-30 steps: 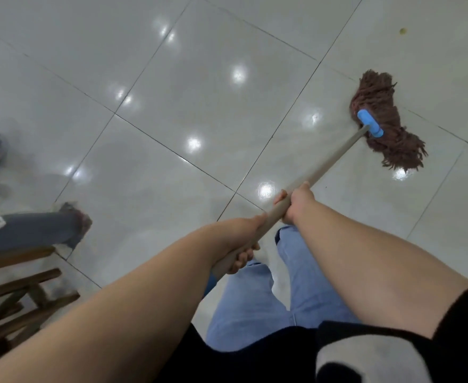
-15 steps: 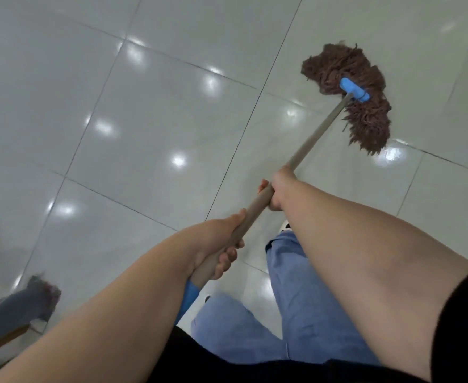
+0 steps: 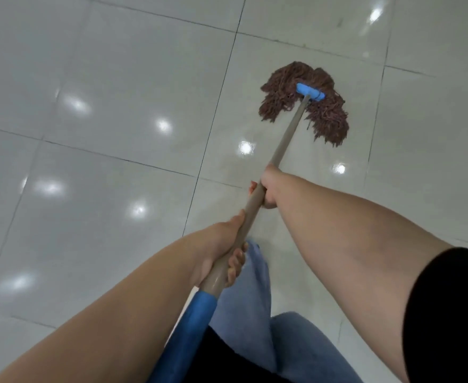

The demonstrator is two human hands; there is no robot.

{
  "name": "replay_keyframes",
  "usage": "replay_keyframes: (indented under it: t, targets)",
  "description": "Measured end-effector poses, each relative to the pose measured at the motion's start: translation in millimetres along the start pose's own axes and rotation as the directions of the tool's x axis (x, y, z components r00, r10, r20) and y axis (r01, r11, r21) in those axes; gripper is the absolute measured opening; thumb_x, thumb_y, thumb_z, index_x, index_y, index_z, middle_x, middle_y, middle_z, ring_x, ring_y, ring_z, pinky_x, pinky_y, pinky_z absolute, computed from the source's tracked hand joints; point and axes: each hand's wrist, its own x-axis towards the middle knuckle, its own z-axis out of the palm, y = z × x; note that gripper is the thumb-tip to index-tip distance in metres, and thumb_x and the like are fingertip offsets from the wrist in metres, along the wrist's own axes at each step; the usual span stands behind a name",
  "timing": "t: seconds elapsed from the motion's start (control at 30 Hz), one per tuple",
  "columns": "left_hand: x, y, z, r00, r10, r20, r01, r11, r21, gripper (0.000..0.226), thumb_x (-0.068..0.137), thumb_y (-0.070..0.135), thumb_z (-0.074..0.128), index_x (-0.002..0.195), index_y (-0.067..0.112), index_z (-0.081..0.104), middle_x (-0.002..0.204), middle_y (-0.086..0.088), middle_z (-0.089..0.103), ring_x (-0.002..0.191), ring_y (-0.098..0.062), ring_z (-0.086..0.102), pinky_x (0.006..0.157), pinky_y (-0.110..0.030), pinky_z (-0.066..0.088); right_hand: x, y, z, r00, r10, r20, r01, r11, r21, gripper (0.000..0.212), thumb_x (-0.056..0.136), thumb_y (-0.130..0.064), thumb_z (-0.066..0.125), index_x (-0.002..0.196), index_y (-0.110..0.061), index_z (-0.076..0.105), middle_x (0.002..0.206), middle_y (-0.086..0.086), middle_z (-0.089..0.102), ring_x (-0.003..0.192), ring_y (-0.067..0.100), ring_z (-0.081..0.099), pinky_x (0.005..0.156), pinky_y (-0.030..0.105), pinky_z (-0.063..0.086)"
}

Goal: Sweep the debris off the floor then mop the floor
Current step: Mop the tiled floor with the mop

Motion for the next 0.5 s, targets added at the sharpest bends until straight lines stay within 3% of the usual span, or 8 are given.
replay_keyframes:
  t: [0.23, 0.5]
  targets:
    - [9, 128, 13, 1.0, 0.013, -0.018, -0.012, 0.999, 0.033, 0.059, 0.085, 0.069, 0.038, 0.067, 0.013, 0.043, 0.036, 0.004, 0.039, 0.025, -0.007, 0.032, 0.031, -0.009, 0.029, 29, -125, 14, 1.0, 0.001, -0.007, -0.001, 1.0, -0.001, 0.043, 0.099, -0.044, 0.029, 0.074, -0.01, 0.033, 0.06, 0.005, 0.043, 0.044, 0.013, 0.037, 0.03, 0.014, 0.04]
    - [53, 235, 81, 0.996, 0.048, -0.071, -0.047, 0.999, 0.017, 0.06, 0.086, 0.069, 0.034, 0.069, 0.013, 0.043, 0.034, 0.003, 0.041, 0.023, -0.009, 0.036, 0.033, -0.008, 0.032, 82, -249, -24, 1.0, -0.012, 0.001, 0.012, 0.992, -0.124, 0.046, 0.098, -0.047, 0.031, 0.075, -0.008, 0.036, 0.06, 0.006, 0.045, 0.047, 0.015, 0.042, 0.029, 0.016, 0.041]
